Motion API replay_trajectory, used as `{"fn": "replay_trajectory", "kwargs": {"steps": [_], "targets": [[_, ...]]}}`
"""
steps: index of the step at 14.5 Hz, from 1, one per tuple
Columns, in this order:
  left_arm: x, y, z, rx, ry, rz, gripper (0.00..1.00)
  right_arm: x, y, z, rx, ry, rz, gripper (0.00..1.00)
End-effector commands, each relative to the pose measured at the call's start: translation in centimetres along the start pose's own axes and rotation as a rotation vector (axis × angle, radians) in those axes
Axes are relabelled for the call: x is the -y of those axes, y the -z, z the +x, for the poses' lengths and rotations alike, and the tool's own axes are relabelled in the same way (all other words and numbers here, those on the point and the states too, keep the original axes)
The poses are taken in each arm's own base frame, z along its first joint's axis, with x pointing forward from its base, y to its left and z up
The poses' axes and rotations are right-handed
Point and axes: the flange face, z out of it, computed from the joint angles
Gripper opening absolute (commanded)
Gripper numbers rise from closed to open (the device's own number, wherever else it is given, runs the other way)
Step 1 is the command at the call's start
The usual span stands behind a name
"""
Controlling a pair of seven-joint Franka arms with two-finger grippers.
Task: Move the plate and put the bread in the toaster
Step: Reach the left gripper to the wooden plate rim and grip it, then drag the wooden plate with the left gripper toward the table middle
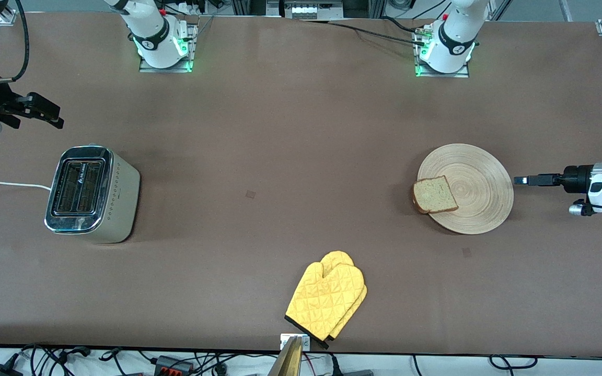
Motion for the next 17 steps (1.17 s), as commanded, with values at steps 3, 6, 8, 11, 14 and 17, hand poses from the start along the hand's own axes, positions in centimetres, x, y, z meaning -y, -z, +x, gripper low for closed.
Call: {"fn": "replay_trajectory", "kwargs": {"steps": [3,6,8,11,14,17], "targets": [[1.1,-2.8,1.2,-0.006,-0.031,-0.084,1.00,0.2,0.4,-0.8,-0.008,0.007,-0.008,1.00],[1.0,-3.6,1.3,-0.003,-0.039,-0.105,1.00,0.1,0.5,-0.7,-0.011,0.005,-0.008,1.00],[1.2,-4.1,1.3,0.004,-0.040,-0.109,1.00,0.0,0.4,-0.8,-0.005,0.007,-0.006,1.00],[1.1,-4.7,1.5,0.002,-0.061,-0.105,1.00,0.1,0.6,-0.8,-0.008,0.011,-0.001,1.00],[1.0,-5.0,1.5,0.004,-0.078,-0.111,0.92,0.4,0.7,-0.8,-0.014,0.017,-0.002,1.00],[0.7,-5.1,1.6,0.006,-0.119,-0.111,0.69,0.3,0.7,-0.8,-0.008,0.014,-0.002,1.00]]}}
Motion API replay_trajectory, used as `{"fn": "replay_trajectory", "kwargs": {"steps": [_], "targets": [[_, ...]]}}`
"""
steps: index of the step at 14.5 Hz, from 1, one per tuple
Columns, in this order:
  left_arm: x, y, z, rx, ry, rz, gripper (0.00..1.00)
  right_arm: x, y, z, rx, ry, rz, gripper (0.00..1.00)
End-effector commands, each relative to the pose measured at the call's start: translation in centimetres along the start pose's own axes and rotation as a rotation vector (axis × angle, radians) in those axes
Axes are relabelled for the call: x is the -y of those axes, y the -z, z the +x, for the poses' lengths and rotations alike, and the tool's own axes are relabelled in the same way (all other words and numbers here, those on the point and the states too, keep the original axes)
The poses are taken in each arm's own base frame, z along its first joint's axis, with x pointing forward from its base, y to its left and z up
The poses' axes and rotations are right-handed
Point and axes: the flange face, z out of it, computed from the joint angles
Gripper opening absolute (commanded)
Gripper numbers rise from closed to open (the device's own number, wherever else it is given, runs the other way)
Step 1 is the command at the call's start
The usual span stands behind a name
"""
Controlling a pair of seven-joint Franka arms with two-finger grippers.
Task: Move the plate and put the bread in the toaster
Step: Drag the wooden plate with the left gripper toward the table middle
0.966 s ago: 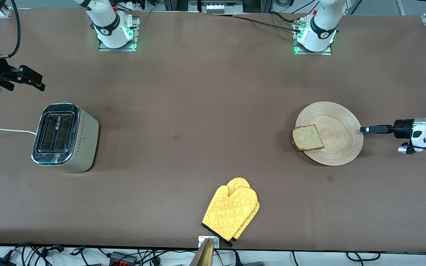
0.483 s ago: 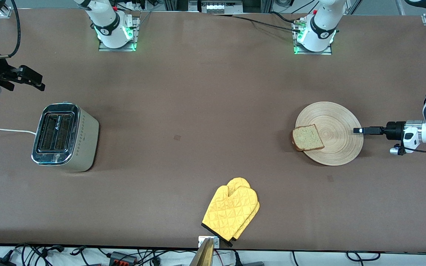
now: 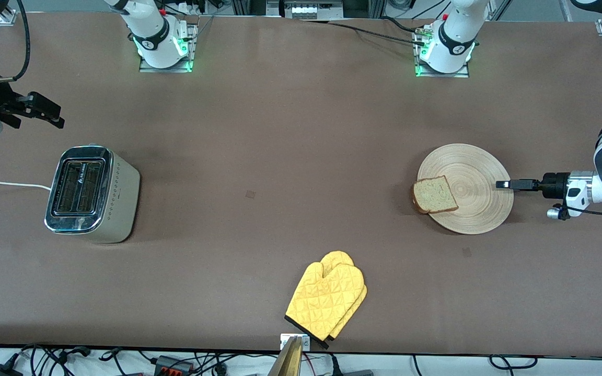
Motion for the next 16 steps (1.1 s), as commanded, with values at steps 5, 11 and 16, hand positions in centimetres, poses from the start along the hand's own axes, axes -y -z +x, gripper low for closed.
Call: {"fn": "replay_trajectory", "kwargs": {"steps": [5,11,16], "targets": [[-0.3,-0.7,0.5,-0.022,-0.149,-0.044,0.28,0.0,0.5,-0.8,-0.009,0.010,-0.001,1.00],[-2.6,-2.4,1.2,-0.009,-0.208,-0.165,0.01,0.0,0.6,-0.7,-0.015,0.010,-0.002,1.00],[-8.2,-6.6,3.2,-0.003,-0.218,-0.351,0.00,0.0,0.6,-0.7,-0.018,0.011,-0.002,1.00]]}}
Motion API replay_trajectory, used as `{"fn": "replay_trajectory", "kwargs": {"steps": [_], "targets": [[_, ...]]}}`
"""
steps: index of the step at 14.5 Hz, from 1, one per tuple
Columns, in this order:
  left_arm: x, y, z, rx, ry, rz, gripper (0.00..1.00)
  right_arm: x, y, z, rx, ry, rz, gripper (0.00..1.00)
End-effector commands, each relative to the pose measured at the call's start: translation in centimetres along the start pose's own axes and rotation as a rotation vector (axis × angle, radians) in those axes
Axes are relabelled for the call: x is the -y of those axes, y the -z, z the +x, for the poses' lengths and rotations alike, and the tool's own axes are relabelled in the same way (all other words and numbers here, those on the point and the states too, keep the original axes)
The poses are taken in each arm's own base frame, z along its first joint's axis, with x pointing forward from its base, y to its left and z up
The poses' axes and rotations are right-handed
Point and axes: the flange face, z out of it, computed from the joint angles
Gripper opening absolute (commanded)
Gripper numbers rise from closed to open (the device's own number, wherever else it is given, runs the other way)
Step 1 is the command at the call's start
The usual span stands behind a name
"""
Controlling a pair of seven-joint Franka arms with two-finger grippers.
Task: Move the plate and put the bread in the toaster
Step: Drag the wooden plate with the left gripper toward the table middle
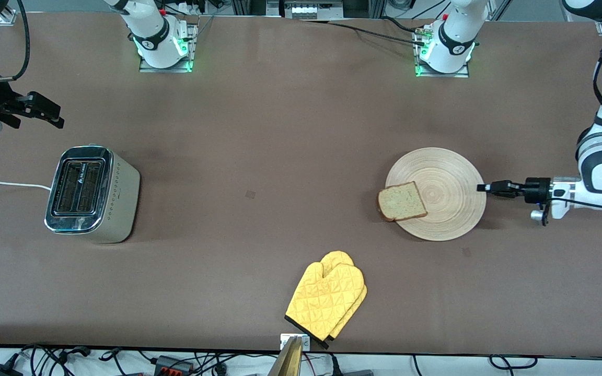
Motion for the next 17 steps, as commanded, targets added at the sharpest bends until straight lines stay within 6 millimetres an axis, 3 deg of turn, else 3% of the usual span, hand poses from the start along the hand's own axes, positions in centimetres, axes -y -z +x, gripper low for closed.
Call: {"fn": "replay_trajectory", "kwargs": {"steps": [1,5,8,11,14,17], "targets": [[-2.8,-3.3,1.7,0.004,-0.031,-0.132,0.00,-0.1,0.5,-0.7,-0.013,0.008,-0.001,1.00],[-6.3,-10.1,3.9,0.051,-0.036,-0.214,0.00,0.0,0.4,-0.6,-0.013,0.013,-0.002,1.00],[-11.6,-18.0,5.8,0.085,-0.045,-0.300,0.00,-0.1,0.5,-0.7,-0.016,0.010,-0.002,1.00],[-16.6,-26.1,6.3,0.146,-0.036,-0.367,0.00,-0.1,0.3,-0.4,-0.026,0.015,-0.010,1.00],[-19.6,-30.2,7.2,0.129,-0.061,-0.337,0.00,-0.2,-0.6,0.0,-0.015,0.009,-0.008,1.00],[-20.8,-34.3,7.3,0.128,-0.085,-0.266,0.00,0.4,-1.7,0.5,-0.014,0.014,-0.008,1.00]]}}
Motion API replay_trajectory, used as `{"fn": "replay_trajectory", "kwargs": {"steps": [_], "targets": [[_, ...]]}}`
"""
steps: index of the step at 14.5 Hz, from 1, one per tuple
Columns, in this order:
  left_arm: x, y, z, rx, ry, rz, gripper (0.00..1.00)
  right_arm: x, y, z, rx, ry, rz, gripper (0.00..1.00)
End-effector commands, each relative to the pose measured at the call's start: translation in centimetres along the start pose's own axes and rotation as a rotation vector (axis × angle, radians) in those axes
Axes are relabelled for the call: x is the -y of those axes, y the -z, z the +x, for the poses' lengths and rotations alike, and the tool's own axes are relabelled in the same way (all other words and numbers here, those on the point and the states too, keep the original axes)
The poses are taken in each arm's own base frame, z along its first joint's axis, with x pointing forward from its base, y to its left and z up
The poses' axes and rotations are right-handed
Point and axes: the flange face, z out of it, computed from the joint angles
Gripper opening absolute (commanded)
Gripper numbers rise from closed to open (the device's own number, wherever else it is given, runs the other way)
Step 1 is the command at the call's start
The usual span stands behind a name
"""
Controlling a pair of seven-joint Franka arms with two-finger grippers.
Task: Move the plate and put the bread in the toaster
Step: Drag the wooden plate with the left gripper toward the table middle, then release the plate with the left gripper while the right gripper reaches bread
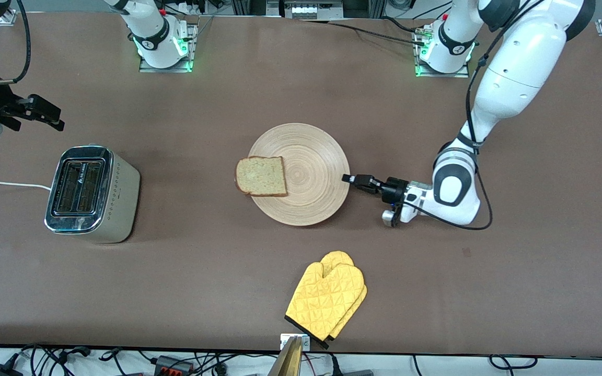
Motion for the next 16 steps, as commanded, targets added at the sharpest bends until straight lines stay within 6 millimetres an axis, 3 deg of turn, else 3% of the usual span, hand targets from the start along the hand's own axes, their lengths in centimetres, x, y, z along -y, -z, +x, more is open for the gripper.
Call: {"fn": "replay_trajectory", "kwargs": {"steps": [1,3,6,10,12,16], "targets": [[0.0,-2.7,1.5,-0.004,-0.019,0.008,0.00,0.7,-1.0,0.1,-0.002,0.015,-0.006,1.00],[1.1,-4.2,2.8,-0.007,-0.027,0.013,0.00,1.1,-2.1,0.5,0.021,0.022,-0.002,1.00],[1.1,-6.6,3.2,-0.024,-0.012,0.050,0.00,3.1,-4.9,1.9,0.051,0.055,0.003,1.00],[1.1,-7.6,3.0,-0.012,-0.004,0.057,0.01,9.3,-8.2,2.6,0.110,-0.028,-0.012,1.00],[1.0,-7.8,3.0,-0.007,-0.009,0.062,0.02,11.1,-9.6,3.0,0.127,0.003,-0.016,1.00],[1.1,-9.0,2.6,0.018,-0.029,0.083,0.13,14.3,-12.8,3.9,0.148,0.001,0.067,1.00]]}}
